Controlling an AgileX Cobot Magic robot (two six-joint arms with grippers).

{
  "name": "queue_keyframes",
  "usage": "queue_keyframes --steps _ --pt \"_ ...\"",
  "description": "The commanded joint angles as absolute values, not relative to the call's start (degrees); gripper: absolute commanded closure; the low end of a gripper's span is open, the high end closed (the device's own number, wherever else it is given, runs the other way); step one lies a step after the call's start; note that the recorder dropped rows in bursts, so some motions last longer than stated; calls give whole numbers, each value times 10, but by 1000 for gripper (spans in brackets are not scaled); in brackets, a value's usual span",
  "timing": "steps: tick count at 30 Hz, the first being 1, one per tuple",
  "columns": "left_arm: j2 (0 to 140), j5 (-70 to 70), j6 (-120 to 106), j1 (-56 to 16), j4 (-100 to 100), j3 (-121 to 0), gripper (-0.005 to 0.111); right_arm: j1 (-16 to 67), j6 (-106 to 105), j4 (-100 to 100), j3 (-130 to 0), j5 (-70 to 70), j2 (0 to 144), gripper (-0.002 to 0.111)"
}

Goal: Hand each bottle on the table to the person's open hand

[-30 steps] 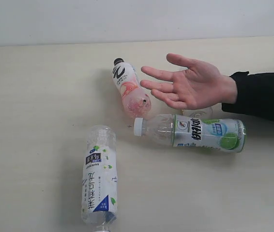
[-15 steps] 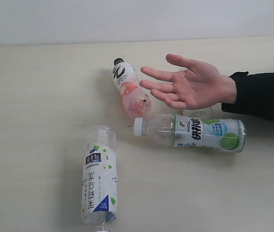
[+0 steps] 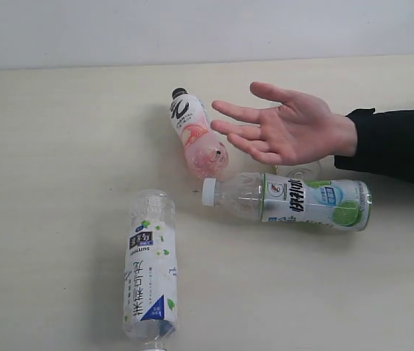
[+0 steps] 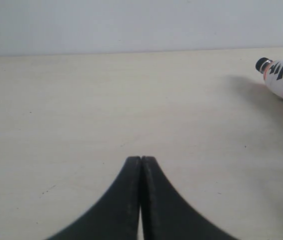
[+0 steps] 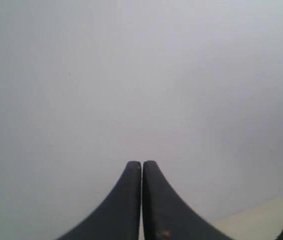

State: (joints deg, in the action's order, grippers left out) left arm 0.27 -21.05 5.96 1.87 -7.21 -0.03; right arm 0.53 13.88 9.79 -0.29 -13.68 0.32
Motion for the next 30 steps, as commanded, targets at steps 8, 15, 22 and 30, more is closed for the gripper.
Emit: queue_keyframes --steps 8,15,22,30 --pt "0 -207 63 15 -72 0 104 2 255 104 -52 -162 36 107" --pt "0 -207 63 15 -72 0 104 3 259 -11 -244 30 246 107" --pt "0 -207 62 15 -72 0 104 35 -58 167 -426 291 435 107" --pt "0 -207 63 15 -72 0 104 117 -244 346 -526 565 620 107"
